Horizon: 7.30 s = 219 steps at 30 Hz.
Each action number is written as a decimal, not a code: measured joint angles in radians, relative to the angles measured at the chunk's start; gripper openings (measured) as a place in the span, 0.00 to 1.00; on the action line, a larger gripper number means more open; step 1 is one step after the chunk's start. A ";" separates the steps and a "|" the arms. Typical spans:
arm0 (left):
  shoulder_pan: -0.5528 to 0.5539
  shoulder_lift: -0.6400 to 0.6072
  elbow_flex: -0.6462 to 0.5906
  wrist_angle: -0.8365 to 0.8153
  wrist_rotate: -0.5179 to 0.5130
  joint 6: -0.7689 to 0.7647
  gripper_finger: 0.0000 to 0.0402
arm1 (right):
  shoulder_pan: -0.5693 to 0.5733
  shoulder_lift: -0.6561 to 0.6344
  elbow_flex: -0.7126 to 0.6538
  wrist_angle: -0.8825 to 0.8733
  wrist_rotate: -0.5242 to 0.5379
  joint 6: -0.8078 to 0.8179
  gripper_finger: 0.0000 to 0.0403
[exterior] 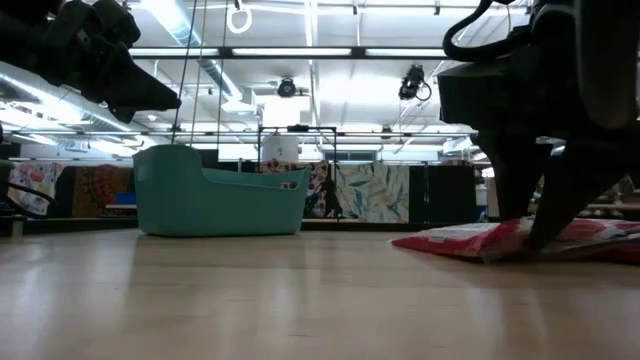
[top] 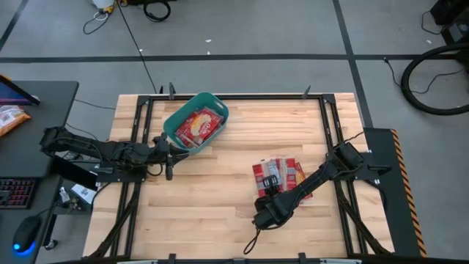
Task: Sort popcorn bags into baskets
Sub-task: Put the red popcorn bag into the blue bin
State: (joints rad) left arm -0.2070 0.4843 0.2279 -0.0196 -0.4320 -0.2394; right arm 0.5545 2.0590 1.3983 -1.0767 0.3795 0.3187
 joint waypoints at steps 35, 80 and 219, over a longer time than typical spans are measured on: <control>0.000 0.000 0.000 0.000 0.000 -0.001 0.17 | -0.158 0.001 0.489 -0.360 -0.011 -0.003 0.04; 0.010 0.937 0.289 0.722 0.110 0.356 0.59 | -0.285 -0.002 0.813 -0.291 -0.015 -0.199 0.03; -0.034 1.057 0.668 -0.363 0.241 0.165 0.44 | -0.124 -0.238 -0.291 0.989 -0.040 -0.298 0.24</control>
State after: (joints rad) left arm -0.2409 1.5411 0.8956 -0.3827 -0.1907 -0.0742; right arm 0.4301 1.8214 1.1070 -0.0876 0.3395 0.0208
